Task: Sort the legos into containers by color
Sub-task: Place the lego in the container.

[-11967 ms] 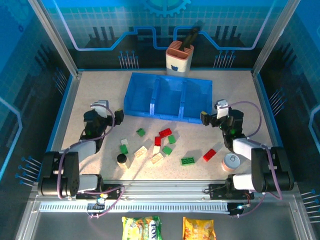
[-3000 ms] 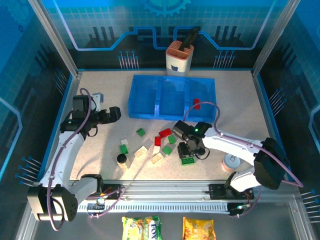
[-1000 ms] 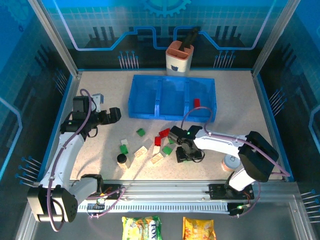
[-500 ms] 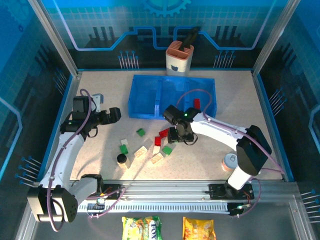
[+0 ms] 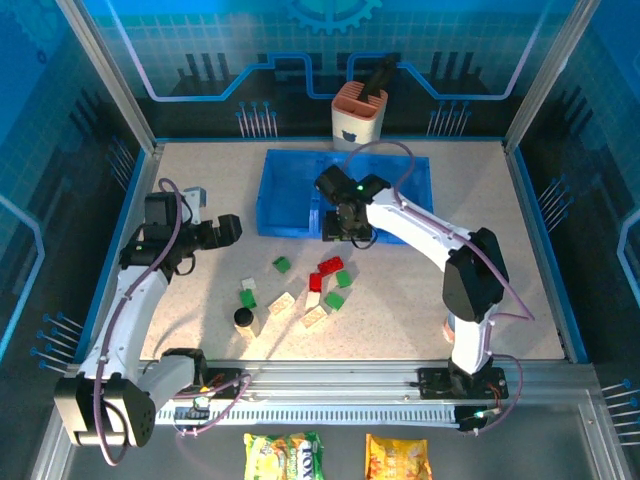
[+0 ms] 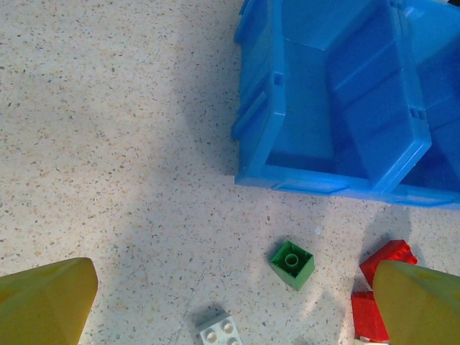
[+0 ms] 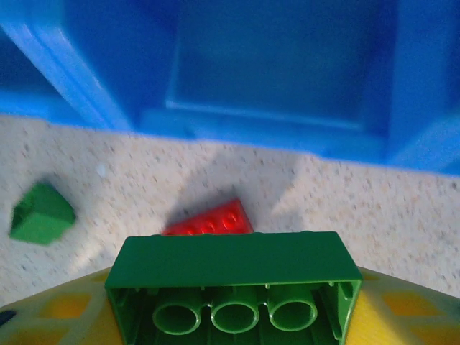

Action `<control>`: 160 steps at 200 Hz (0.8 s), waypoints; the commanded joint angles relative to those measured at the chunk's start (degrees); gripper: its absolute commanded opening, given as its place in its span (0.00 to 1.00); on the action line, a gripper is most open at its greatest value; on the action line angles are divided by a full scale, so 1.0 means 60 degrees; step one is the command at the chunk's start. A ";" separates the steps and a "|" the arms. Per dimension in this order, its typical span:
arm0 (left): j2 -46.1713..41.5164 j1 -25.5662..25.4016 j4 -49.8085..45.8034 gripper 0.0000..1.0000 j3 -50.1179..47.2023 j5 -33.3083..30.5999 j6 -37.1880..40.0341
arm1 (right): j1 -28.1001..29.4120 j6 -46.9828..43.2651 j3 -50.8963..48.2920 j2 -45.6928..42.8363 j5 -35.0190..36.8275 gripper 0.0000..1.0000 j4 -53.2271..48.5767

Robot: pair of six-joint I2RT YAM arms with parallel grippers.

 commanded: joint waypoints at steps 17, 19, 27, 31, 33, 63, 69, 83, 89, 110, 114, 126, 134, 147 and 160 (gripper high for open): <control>-0.0264 0.0045 0.0077 0.99 -0.0096 0.0066 -0.0072 | -0.0434 -0.0408 0.1501 0.1074 0.0245 0.62 -0.0478; -0.0265 0.0037 0.0077 0.99 -0.0100 0.0068 -0.0065 | -0.0451 -0.0416 0.1599 0.1138 0.0254 0.62 -0.0479; -0.0265 0.0044 0.0069 0.99 -0.0086 0.0043 -0.0075 | -0.0523 -0.0453 0.1920 0.1371 0.0276 0.62 -0.0530; -0.0269 0.0044 0.0077 0.99 -0.0104 0.0039 -0.0078 | -0.0558 -0.0479 0.2077 0.1488 0.0285 0.62 -0.0564; -0.0269 0.0044 0.0077 0.99 -0.0095 0.0040 -0.0067 | -0.0584 -0.0485 0.2157 0.1553 0.0289 0.62 -0.0581; -0.0279 0.0045 0.0077 0.99 -0.0105 -0.0022 -0.0053 | -0.0904 -0.0629 0.3104 0.2346 0.0328 0.62 -0.0686; -0.0279 0.0045 0.0063 0.99 -0.0092 -0.0040 -0.0050 | -0.0972 -0.0650 0.3255 0.2496 0.0306 0.62 -0.0715; -0.0302 0.0052 0.0059 0.99 -0.0092 -0.0077 -0.0045 | -0.1100 -0.0723 0.3575 0.2827 0.0330 0.62 -0.0742; -0.0315 0.0043 0.0062 0.99 -0.0084 -0.0091 -0.0038 | -0.1158 -0.0761 0.3697 0.2963 0.0328 0.62 -0.0743; -0.0338 0.0045 0.0077 0.99 -0.0109 -0.0134 -0.0036 | -0.1361 -0.0849 0.4175 0.3465 0.0221 0.61 -0.0758; -0.0338 0.0045 0.0077 0.99 -0.0120 -0.0136 -0.0027 | -0.1383 -0.0868 0.4256 0.3563 0.0193 0.61 -0.0758; -0.0317 0.0045 0.0091 0.99 -0.0121 -0.0136 -0.0023 | -0.1470 -0.0912 0.4522 0.3858 0.0157 0.61 -0.0798; -0.0309 0.0045 0.0091 0.99 -0.0101 -0.0156 -0.0001 | -0.1515 -0.0931 0.4711 0.4037 0.0130 0.61 -0.0851; -0.0309 0.0045 0.0077 0.99 -0.0090 -0.0216 0.0010 | -0.1570 -0.0960 0.4984 0.4458 0.0110 0.61 -0.0929; -0.0316 0.0056 0.0062 0.99 -0.0088 -0.0242 0.0022 | -0.1633 -0.0988 0.5211 0.4727 0.0090 0.61 -0.0975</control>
